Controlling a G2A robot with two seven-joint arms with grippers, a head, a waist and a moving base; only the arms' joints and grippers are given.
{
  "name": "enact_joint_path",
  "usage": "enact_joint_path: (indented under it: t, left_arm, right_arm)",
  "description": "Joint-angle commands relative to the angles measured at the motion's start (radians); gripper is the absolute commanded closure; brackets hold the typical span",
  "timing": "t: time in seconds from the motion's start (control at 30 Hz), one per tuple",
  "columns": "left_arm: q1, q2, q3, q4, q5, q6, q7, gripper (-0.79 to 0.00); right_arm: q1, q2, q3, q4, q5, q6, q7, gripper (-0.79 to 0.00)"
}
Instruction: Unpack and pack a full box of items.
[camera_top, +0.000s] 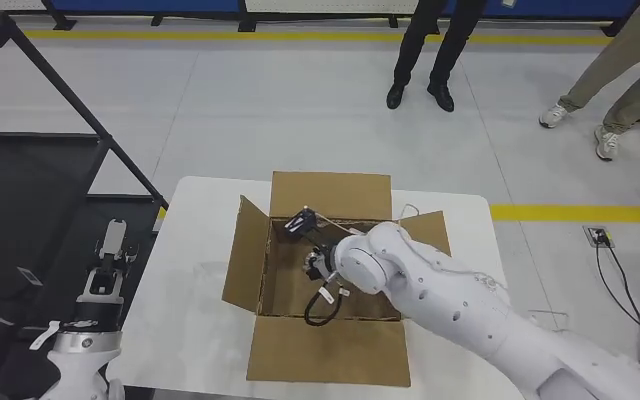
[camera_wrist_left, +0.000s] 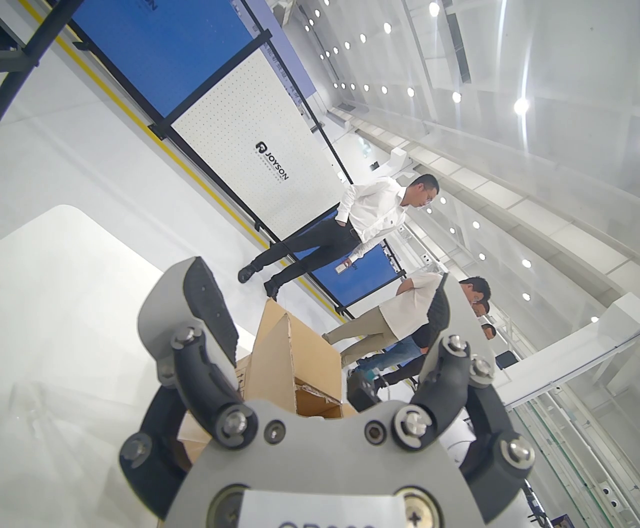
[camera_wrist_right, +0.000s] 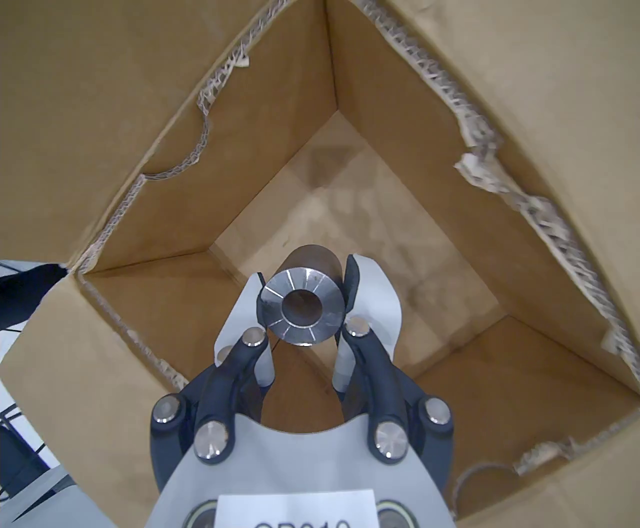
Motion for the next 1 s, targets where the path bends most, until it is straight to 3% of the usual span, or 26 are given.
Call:
enact_joint_path:
  t: [0.0,0.17,0.4,0.47,0.57,0.6,0.63,0.67,0.97]
  left_arm:
    - [0.0,0.0,0.0,0.0,0.0,0.0,0.0,-0.785]
    - [0.0,0.0,0.0,0.0,0.0,0.0,0.0,-0.785]
    - [0.0,0.0,0.0,0.0,0.0,0.0,0.0,-0.785]
    - [0.0,0.0,0.0,0.0,0.0,0.0,0.0,-0.785]
    - [0.0,0.0,0.0,0.0,0.0,0.0,0.0,-0.785]
    - [0.0,0.0,0.0,0.0,0.0,0.0,0.0,-0.785]
    - [0.0,0.0,0.0,0.0,0.0,0.0,0.0,-0.785]
    - [0.0,0.0,0.0,0.0,0.0,0.0,0.0,-0.785]
    - [0.0,0.0,0.0,0.0,0.0,0.0,0.0,-0.785]
  right_arm:
    - [0.016,-0.052,-0.036,0.119,0.019,-0.026,-0.022,0.0]
    - [0.027,-0.145,-0.081,0.311,0.038,-0.062,-0.063,0.0]
    - [0.027,-0.231,-0.099,0.485,0.033,-0.07,-0.1,0.0]
    - [0.027,-0.249,-0.101,0.52,0.03,-0.08,-0.097,-0.065]
    - [0.03,-0.273,-0.102,0.562,0.021,-0.099,-0.093,-0.259]
    - [0.03,-0.28,-0.102,0.574,0.019,-0.106,-0.093,-0.36]
    - [0.031,-0.286,-0.101,0.585,0.016,-0.111,-0.093,-0.61]
    - [0.032,-0.292,-0.101,0.594,0.012,-0.117,-0.092,-0.785]
    - [0.035,-0.316,-0.071,0.627,-0.001,-0.169,-0.105,-0.785]
